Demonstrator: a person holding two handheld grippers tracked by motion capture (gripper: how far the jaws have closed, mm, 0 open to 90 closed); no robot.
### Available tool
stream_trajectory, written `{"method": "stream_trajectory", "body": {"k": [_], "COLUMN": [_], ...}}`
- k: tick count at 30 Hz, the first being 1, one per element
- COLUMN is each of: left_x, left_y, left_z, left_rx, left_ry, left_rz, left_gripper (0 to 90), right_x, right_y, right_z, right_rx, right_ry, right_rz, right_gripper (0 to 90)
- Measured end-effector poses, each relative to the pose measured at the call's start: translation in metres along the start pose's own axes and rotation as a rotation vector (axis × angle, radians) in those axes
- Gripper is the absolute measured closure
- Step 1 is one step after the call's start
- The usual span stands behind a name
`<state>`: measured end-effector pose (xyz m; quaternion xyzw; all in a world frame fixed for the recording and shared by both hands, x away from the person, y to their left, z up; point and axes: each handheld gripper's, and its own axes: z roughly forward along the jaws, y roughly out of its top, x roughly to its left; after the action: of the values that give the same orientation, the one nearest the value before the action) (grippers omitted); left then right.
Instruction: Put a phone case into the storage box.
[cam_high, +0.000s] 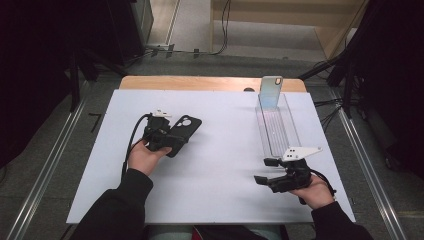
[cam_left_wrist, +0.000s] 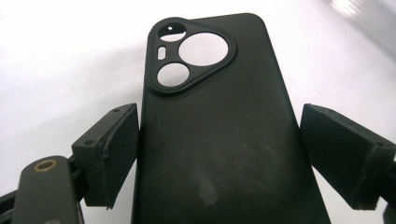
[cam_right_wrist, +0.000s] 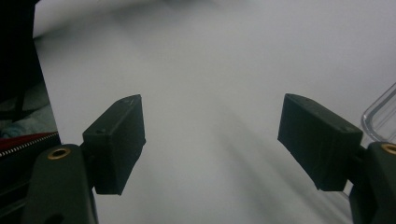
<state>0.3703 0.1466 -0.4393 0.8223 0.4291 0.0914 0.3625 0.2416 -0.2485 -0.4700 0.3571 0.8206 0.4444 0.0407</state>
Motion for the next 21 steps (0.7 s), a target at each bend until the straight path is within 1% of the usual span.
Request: {"method": "stream_trajectory", "body": {"k": [4, 7, 10, 11, 14, 17, 21], "left_x": [-0.003, -0.009, -0.016, -0.018, -0.025, -0.03, -0.035], "left_y": [0.0, -0.002, -0.007, -0.008, -0.014, -0.018, -0.022], "left_z": [-0.008, -0.012, -0.014, -0.014, -0.015, -0.018, -0.023], "left_rx": [-0.012, -0.01, -0.012, -0.012, 0.0, -0.01, -0.031], "left_ry": [-0.039, -0.067, -0.091, -0.093, -0.1, -0.122, -0.132], "left_rz": [0.015, 0.032, 0.051, 0.056, 0.092, 0.088, 0.074], "left_gripper": [14.5, 14.5, 14.4, 14.4, 14.4, 14.4, 14.4], "right_x": [0.0, 0.0, 0.001, 0.001, 0.001, 0.001, 0.0], "right_y": [0.0, 0.0, 0.0, 0.0, 0.001, 0.001, 0.001], "right_z": [0.0, 0.0, 0.0, 0.0, -0.001, -0.001, -0.001], "right_rx": [-0.002, -0.013, -0.011, -0.013, -0.017, -0.02, -0.012], "right_ry": [-0.005, -0.005, -0.002, -0.001, -0.007, -0.007, -0.019], "right_rz": [-0.002, -0.007, -0.015, -0.019, -0.025, -0.015, -0.019], "right_gripper": [21.2, 21.2, 21.1, 21.1, 20.8, 20.7, 20.5]}}
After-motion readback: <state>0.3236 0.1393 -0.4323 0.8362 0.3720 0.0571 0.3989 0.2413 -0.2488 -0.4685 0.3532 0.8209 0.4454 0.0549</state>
